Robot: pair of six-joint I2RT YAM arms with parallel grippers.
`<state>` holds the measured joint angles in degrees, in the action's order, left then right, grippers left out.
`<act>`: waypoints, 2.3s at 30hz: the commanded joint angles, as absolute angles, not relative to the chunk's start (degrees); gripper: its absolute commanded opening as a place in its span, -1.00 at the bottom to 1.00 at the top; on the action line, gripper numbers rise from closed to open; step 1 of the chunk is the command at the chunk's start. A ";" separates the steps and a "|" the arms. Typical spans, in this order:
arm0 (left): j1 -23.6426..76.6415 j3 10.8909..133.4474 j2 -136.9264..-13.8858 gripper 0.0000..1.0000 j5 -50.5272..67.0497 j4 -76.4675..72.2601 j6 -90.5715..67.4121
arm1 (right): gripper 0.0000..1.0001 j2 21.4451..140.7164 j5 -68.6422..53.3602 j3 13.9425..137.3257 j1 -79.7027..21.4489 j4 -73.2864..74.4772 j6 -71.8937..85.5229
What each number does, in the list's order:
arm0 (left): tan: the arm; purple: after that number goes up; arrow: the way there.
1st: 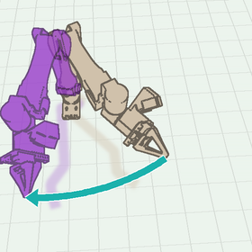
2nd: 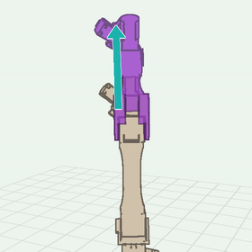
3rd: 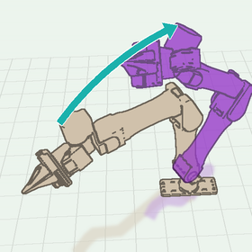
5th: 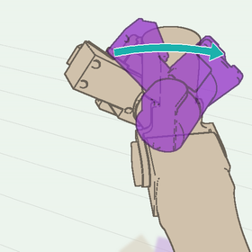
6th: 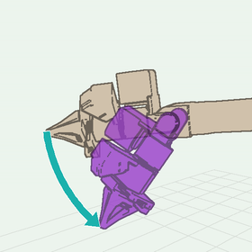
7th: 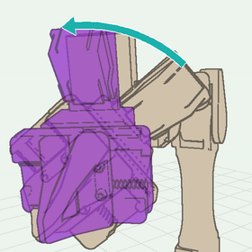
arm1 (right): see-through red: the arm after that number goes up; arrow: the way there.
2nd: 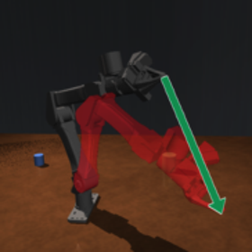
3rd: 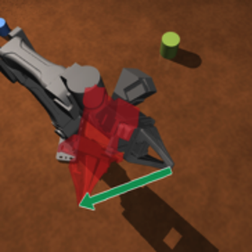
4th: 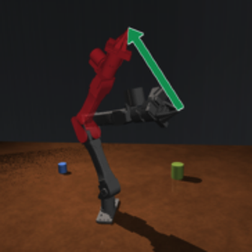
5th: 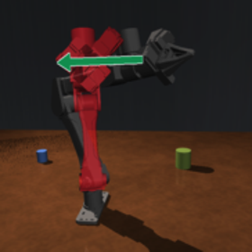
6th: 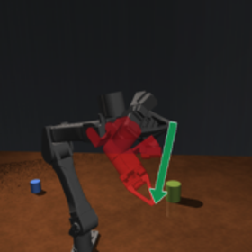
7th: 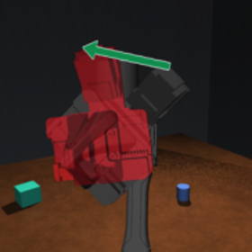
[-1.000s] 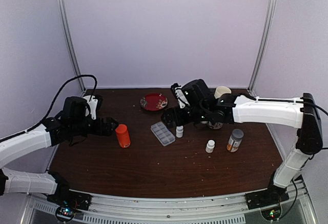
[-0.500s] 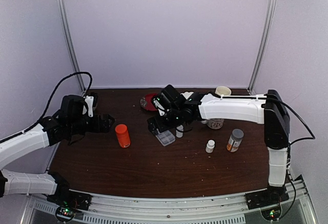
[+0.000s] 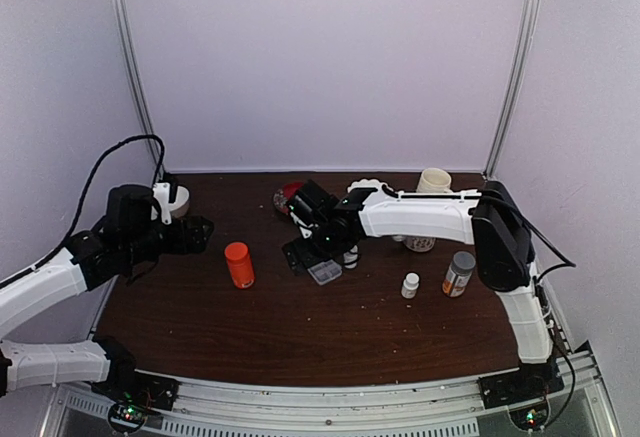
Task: Sort the pills into containers
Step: Pick up the pill container from the center of the board.
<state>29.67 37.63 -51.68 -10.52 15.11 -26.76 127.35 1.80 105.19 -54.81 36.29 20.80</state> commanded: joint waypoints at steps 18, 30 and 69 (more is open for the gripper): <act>29.52 37.71 -53.34 0.95 -12.61 13.93 -26.68 | 0.92 132.03 4.27 108.19 -52.24 39.61 22.18; 29.53 37.49 -53.88 0.95 -12.59 13.54 -26.77 | 0.89 132.54 4.85 107.99 -52.03 39.63 22.88; 29.53 44.37 -58.77 0.95 1.71 16.51 -26.36 | 0.37 119.74 5.32 93.59 -55.56 31.98 20.54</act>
